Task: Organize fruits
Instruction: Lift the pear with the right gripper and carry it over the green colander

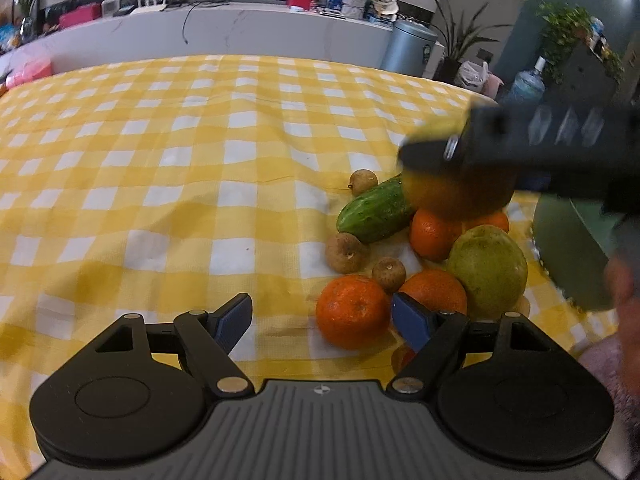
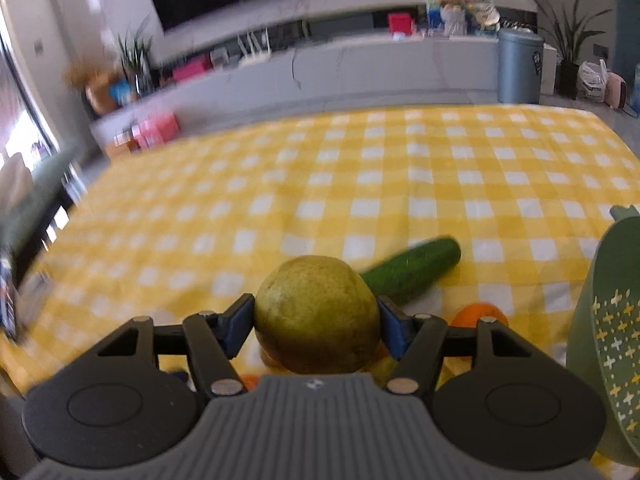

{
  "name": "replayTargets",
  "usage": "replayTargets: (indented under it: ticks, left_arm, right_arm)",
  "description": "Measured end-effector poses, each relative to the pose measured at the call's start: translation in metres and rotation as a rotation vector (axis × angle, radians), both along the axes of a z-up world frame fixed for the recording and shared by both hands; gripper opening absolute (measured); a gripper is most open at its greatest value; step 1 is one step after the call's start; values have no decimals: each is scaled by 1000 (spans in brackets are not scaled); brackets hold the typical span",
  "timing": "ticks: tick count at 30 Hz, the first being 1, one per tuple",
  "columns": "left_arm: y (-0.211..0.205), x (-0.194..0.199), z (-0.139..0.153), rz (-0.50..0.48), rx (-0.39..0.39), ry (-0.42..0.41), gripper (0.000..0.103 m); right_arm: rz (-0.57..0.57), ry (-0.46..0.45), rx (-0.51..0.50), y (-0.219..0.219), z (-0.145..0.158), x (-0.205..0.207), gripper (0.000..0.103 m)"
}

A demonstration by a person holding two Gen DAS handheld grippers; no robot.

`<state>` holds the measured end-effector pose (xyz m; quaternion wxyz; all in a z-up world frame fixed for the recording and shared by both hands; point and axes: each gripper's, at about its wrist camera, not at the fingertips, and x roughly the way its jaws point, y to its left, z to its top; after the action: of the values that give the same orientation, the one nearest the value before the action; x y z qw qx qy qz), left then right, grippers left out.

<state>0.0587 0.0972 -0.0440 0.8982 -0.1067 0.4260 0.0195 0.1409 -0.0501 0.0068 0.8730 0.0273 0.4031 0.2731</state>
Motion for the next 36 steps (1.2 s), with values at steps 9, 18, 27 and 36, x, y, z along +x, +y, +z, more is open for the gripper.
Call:
replayTargets:
  ticks: [9,18,27,36]
  left_arm:
    - [-15,-11,13,-143,40,-182,93]
    - [-76,-10,9,-405,135,-311,93]
    - [-98,27,0,-311,97,-175,91]
    - [-109,42,-2,-195,102,-66,91]
  right_arm:
    - [-33,-101,190,-32,41,-7,62]
    - [-83,-72,298,-78,34,-4,62]
    - [-139,-58,365,-110,29,-4,62]
    - [-171,-2,399,-121,22,4,62]
